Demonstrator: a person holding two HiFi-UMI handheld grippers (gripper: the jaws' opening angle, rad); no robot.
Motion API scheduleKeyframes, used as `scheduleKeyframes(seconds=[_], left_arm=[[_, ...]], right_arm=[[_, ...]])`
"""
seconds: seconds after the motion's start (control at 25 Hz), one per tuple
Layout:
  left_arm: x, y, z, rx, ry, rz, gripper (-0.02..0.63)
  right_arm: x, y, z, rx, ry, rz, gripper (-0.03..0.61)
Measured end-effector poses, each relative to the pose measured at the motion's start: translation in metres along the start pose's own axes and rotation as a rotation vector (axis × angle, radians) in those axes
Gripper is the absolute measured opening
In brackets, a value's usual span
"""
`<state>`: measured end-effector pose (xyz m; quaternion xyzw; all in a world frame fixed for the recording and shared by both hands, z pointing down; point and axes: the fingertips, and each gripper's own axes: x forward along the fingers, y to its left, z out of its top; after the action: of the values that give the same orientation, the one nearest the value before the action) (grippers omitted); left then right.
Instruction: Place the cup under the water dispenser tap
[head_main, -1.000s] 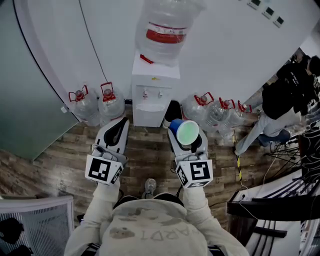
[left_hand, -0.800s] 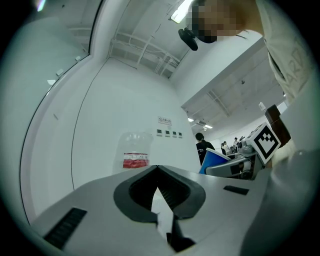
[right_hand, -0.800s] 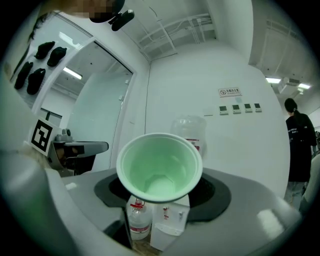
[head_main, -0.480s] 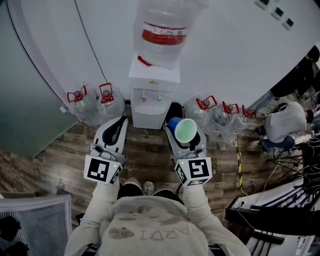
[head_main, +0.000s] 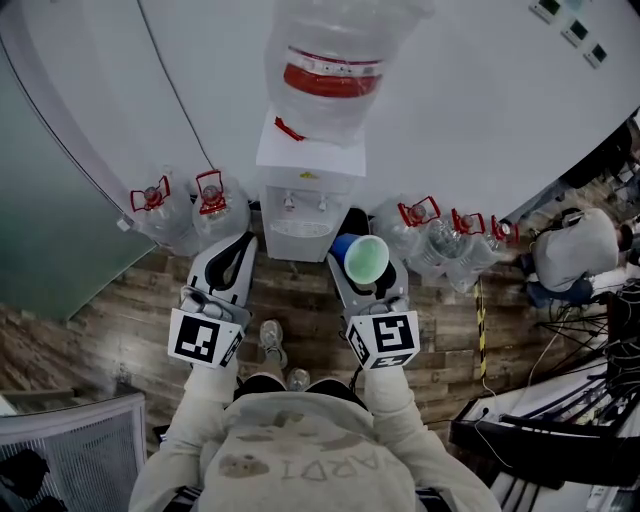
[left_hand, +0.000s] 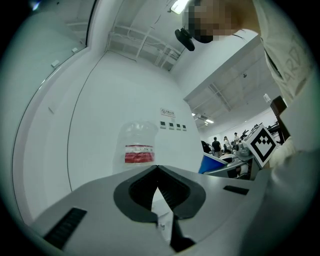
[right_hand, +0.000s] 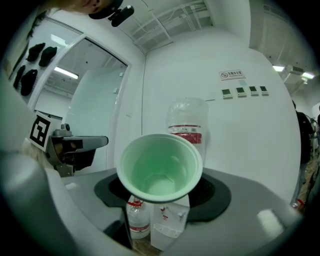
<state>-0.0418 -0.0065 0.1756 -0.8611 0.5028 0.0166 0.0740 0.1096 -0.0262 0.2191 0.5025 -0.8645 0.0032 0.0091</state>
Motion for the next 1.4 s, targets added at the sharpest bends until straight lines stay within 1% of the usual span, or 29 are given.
scheduleKeyframes(seconds=[0.32,0.52,0.6,0.76,0.96,1.2,1.4], left_arm=[[0.050,0.036,-0.027,-0.018,0.019,-0.042,0.005],[0.077,0.055,-0.050,-0.042,0.037,-0.064,0.005],[0.085,0.060,-0.060,-0.062,0.049,-0.065,0.005],[0.098,0.067,-0.078,-0.076,0.069,-0.082,0.005],[0.110,0.072,-0.102,-0.114,0.095,-0.081,0.005],[0.114,0.077,-0.131,-0.139,0.132,-0.099,0.005],[0.117,0.078,-0.157,-0.157,0.152,-0.114,0.005]], right_arm=[[0.065,-0.019,-0.030,0.021,0.069,-0.004,0.308],[0.101,-0.029,-0.057,0.039,0.121,0.000,0.308],[0.113,-0.031,-0.069,0.046,0.139,0.004,0.308],[0.134,-0.034,-0.095,0.052,0.176,0.016,0.308],[0.156,-0.035,-0.131,0.054,0.219,0.028,0.308],[0.177,-0.032,-0.179,0.060,0.275,0.030,0.308],[0.191,-0.036,-0.218,0.105,0.307,0.010,0.308]])
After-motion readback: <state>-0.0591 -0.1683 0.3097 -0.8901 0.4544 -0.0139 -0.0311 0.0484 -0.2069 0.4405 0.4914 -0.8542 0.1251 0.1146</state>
